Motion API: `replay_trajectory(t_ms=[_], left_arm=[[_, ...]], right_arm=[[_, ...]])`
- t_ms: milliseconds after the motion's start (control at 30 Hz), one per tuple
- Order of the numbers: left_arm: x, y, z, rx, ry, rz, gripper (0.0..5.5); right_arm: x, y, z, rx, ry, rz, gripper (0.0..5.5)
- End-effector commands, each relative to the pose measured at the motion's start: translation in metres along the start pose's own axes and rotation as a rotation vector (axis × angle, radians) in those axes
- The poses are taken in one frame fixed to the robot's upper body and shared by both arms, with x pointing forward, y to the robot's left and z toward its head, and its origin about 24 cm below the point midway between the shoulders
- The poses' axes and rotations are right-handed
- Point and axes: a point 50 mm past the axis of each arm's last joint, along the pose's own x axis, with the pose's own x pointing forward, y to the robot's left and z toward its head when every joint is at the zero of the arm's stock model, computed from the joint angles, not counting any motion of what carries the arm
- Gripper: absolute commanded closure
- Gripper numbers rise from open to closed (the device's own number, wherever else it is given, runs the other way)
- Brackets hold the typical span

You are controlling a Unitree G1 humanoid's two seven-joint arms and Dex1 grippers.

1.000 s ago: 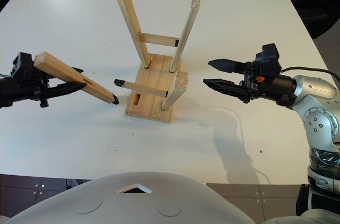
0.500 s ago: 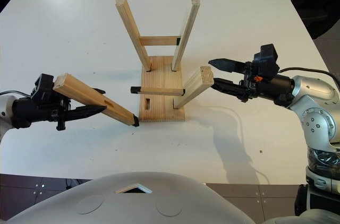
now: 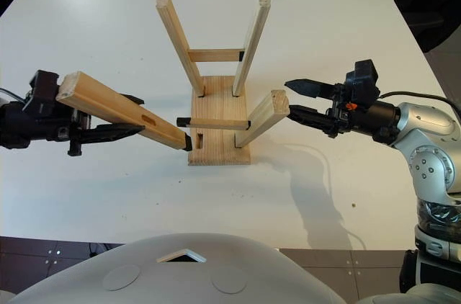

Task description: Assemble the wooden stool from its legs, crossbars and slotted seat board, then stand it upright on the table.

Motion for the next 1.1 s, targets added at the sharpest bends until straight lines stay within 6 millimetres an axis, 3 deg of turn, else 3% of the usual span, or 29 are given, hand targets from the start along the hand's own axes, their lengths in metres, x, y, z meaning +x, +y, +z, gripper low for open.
replay_trajectory(t_ms=[33,400,900,1100], left_arm=[[0.007,0.008,-0.009,0.017,0.005,-0.010,3.47],[0.022,0.011,-0.020,0.042,-0.011,-0.053,3.47],[0.022,0.016,-0.047,0.004,0.196,-0.184,3.47],[0.030,0.019,-0.048,0.001,0.221,-0.199,3.47]], right_arm=[[0.003,-0.002,0.003,-0.023,0.007,0.011,2.53],[0.006,-0.003,0.003,-0.023,0.016,0.035,2.53],[0.008,-0.001,-0.003,-0.016,0.019,0.030,2.53],[0.011,0.000,-0.005,-0.020,0.024,0.032,2.53]])
